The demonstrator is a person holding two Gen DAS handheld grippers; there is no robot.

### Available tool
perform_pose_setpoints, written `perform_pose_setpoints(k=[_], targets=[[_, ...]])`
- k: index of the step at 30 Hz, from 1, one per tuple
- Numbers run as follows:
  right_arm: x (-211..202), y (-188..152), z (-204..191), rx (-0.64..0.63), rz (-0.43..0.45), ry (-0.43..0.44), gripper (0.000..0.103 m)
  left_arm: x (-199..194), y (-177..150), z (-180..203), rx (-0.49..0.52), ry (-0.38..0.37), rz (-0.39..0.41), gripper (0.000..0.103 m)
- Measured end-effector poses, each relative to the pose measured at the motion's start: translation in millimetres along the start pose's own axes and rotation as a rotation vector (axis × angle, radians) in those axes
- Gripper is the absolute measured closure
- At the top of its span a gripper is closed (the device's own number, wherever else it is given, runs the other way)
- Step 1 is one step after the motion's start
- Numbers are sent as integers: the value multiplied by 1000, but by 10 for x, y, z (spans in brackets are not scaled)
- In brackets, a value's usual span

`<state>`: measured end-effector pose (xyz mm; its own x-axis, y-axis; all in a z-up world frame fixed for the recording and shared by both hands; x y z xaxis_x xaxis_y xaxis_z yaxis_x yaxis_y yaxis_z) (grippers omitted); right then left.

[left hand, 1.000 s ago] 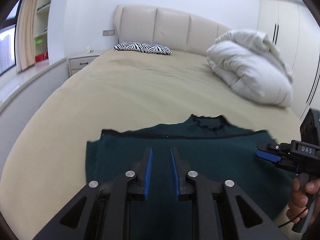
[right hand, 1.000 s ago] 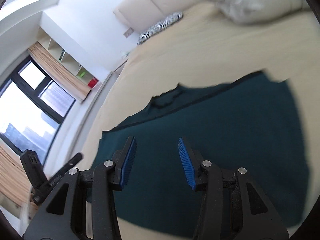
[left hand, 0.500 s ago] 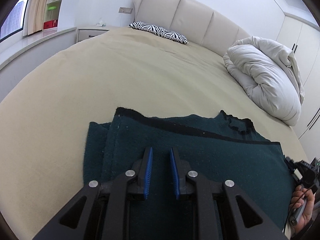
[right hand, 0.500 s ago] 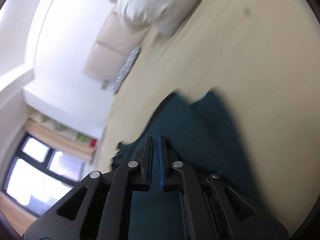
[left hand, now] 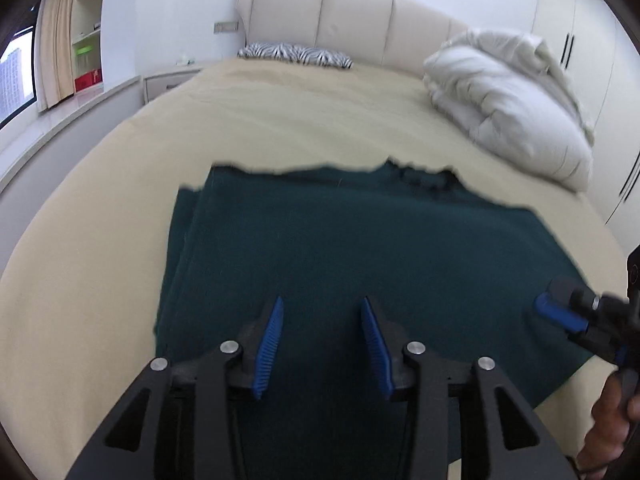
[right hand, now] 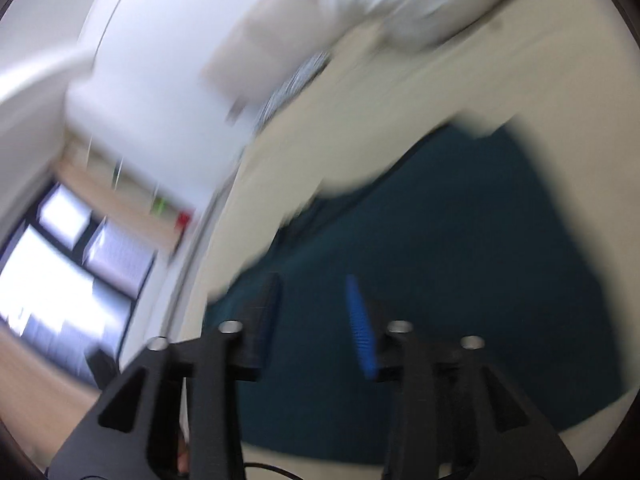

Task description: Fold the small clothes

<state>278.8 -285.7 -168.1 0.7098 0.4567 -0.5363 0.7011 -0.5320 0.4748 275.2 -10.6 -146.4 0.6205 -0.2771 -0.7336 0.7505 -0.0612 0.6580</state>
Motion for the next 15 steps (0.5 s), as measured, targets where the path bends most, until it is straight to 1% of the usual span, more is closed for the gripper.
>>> perform_pose_setpoints(k=[1,2,3,4,5,6,7,8,10,11,12,14,15], targets=[[230,-189,-134,-29,-82,19,63,7,-32,-72,-20,-10,-2,60],[403,-349,-176,-37,-140,15,63,-11,-50,-134,-37,-15,-5,62],[492,-483,-154,-30,-169,-4,65,-54,-62,-214,-47,-13,-8,66],[512,-549,-118,-28,-158,-8,68,-101,-71,-282,-49,-6,-7,68],[467,-563,-33,-6,-129,10,77,-141,-88,-338,-51,-5,-7,70],[388,-513,111,44,-104,17,80,-171,-113,-400,-55,-12,-11,75],[292,-437,221,87,-75,15,81,-197,-150,-453,-59,-17,-17,81],[130,-358,396,129,-26,-4,82,-224,-195,-511,-68,-24,-20,83],[-141,-240,728,182,55,-65,86,-295,-287,-601,-89,-36,-16,83],[-325,-193,926,221,95,-113,88,-333,-317,-625,-100,-44,-10,83],[-475,-160,1056,249,125,-129,89,-368,-334,-643,-106,-45,-7,83],[-740,-106,1239,279,181,-210,86,-460,-362,-620,-104,-25,-7,83],[-882,-110,1246,293,211,-240,84,-512,-349,-575,-94,-10,0,81]])
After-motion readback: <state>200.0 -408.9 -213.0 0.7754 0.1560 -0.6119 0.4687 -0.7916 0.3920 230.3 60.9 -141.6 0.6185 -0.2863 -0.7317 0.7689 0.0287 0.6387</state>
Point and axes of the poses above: each gripper's, at about its wrist camera, not at the fingertips, and x roughly the way its jaws point, z to its right, y to its top, the point moved 5 cm from there along x, roughly the way its jaws point, and after that the axes turned 2 degrees about -y, right-handed, at the moved point
